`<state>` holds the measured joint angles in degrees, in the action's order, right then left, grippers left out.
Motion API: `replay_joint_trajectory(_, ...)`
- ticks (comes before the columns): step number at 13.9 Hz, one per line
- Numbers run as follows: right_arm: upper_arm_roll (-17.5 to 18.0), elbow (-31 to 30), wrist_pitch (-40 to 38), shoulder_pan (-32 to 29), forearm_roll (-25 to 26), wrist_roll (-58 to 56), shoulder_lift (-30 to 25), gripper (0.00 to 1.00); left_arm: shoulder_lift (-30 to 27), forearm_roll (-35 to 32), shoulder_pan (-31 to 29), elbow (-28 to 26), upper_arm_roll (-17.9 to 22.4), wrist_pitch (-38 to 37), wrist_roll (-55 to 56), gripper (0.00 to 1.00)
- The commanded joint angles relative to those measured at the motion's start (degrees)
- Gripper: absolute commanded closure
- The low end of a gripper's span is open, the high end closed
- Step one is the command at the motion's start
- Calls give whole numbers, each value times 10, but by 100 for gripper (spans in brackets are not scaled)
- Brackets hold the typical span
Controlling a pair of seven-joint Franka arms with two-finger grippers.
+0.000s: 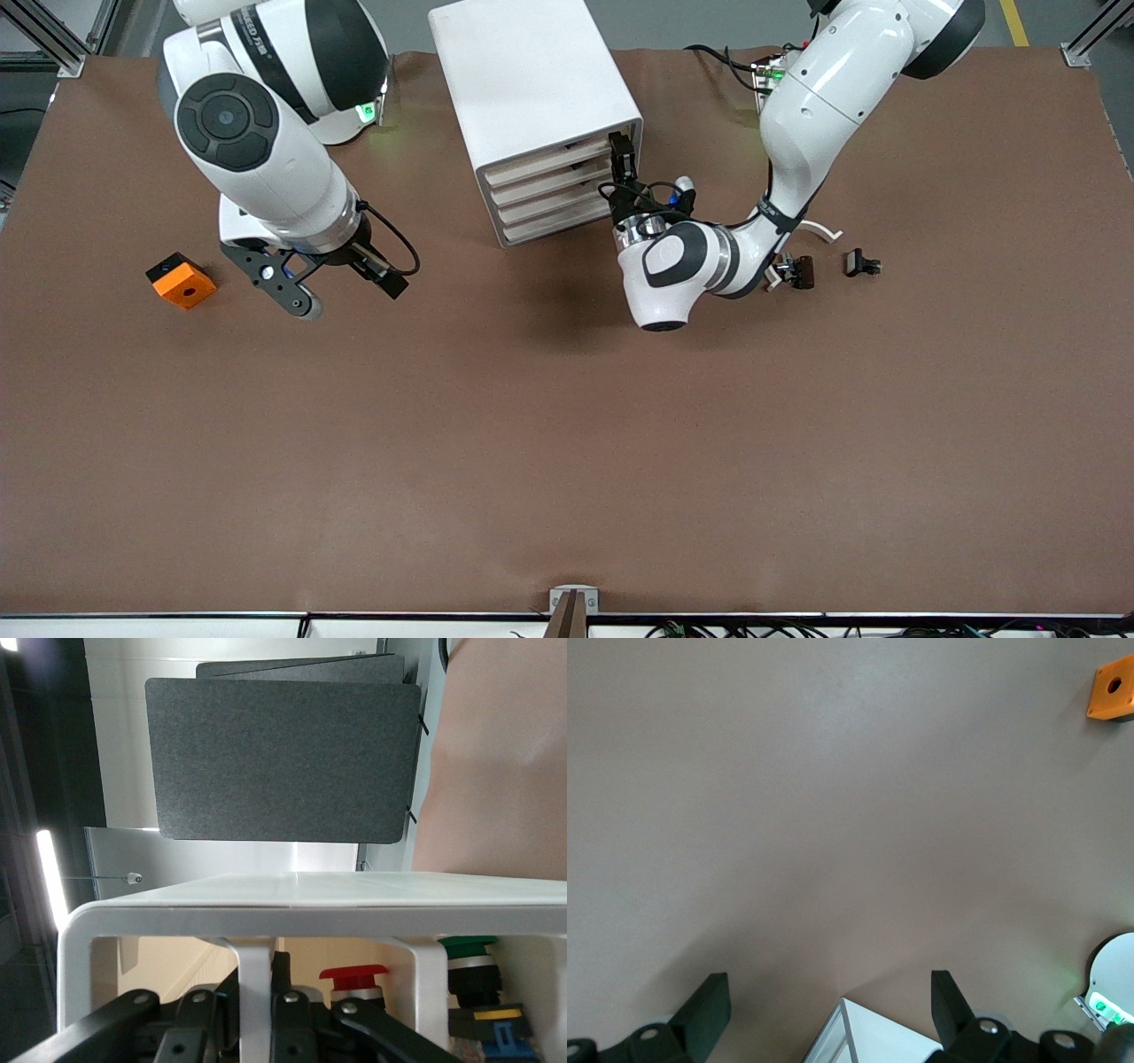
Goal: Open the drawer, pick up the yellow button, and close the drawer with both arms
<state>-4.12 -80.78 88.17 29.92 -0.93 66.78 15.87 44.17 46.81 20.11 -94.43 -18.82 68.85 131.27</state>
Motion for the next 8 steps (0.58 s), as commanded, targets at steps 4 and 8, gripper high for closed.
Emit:
replay_joint_trajectory(4, -3, 6, 6, 22, 1, 48, 14, 0, -20, 14, -39, 7, 4, -5, 7, 90)
replay_joint_trajectory(8, -2, 6, 6, 40, -1, 83, 22, 0, -20, 18, -49, 25, 4, -4, 4, 90)
